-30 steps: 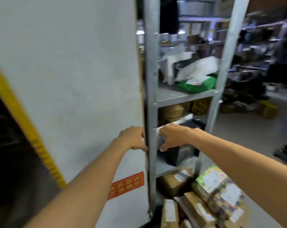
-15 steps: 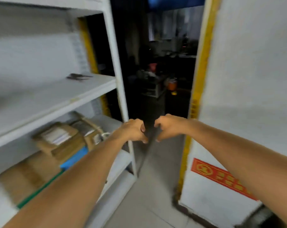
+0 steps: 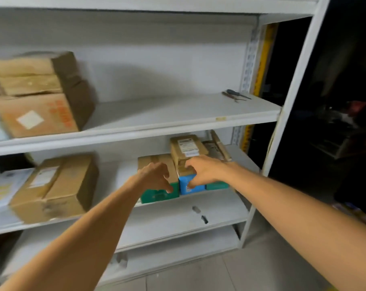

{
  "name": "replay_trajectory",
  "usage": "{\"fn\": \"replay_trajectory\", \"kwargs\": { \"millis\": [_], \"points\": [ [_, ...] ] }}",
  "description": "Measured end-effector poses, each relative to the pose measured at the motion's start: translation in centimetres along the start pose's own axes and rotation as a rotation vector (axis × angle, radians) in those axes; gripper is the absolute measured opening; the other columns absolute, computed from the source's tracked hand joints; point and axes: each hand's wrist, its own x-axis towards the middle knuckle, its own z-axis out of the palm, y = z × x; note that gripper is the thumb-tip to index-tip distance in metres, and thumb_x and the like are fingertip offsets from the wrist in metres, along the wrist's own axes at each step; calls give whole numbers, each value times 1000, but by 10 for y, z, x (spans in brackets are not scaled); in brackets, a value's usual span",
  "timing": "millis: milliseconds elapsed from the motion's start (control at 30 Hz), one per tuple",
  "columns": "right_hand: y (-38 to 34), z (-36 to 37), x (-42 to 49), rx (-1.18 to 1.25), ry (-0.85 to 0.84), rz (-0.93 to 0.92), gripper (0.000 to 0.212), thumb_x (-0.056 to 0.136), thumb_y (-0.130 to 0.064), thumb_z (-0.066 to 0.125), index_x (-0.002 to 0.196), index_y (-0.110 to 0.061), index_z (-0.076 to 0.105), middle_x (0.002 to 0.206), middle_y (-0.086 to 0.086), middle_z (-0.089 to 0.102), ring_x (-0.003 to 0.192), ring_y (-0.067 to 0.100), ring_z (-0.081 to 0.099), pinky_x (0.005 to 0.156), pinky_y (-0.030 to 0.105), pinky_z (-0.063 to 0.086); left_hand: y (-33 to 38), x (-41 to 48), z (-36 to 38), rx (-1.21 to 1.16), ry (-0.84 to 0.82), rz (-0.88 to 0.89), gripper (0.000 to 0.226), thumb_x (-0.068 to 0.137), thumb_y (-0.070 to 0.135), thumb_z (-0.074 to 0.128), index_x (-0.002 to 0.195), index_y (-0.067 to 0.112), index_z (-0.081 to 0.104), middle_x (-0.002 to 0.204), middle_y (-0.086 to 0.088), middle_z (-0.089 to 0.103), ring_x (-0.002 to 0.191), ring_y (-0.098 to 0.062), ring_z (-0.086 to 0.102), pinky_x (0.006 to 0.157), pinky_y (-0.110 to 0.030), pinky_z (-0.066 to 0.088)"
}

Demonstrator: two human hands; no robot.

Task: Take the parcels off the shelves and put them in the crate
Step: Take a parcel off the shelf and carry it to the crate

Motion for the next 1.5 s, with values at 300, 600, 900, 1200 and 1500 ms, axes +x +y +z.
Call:
{"fn": "replay_trajectory", "kwargs": {
  "millis": [300, 600, 900, 1200, 1500],
  "points": [
    [9, 27, 21, 12, -55, -36, 73, 76, -40, 74, 138, -14, 45, 132, 7, 48, 110, 26, 53, 77, 33, 42, -26, -12, 11, -18, 13, -108, 56, 74, 39, 79, 122, 21, 58, 114, 2, 64, 87, -13, 53, 65, -23, 41],
    [9, 57, 55, -3, -109, -31, 46, 74, -33, 75, 110, -11, 58, 108, 8, 56, 90, 24, 59, 75, 40, 53, -55, -3, 40, 24, 7, -165, 61, 77, 45, 76, 128, 22, 52, 118, 0, 63, 87, -13, 55, 59, -20, 41],
    [-11, 100, 133, 65, -109, 44, 52, 76, -34, 74, 115, -12, 49, 113, 3, 49, 100, 23, 53, 84, 41, 50, -119, 58, 61, -91, 10, -203, 62, 78, 40, 76, 130, 20, 49, 122, -3, 59, 99, -18, 59, 65, -24, 46],
    [-28, 141, 207, 110, -66, 250, 38, 95, -25, 54, 124, -3, 41, 132, 16, 34, 119, 33, 43, 97, 40, 41, -179, 134, 94, -290, 24, -258, 45, 93, 38, 59, 130, 15, 46, 123, -9, 54, 96, -20, 53, 75, -28, 44],
    [-23, 167, 235, 161, -39, 490, 60, 101, -32, 43, 143, 4, 21, 144, 25, 17, 135, 38, 17, 111, 43, 24, -174, 180, 112, -615, -23, -426, 62, 91, 31, 65, 136, 9, 29, 130, -15, 52, 113, -32, 55, 84, -35, 48]
  ]
}}
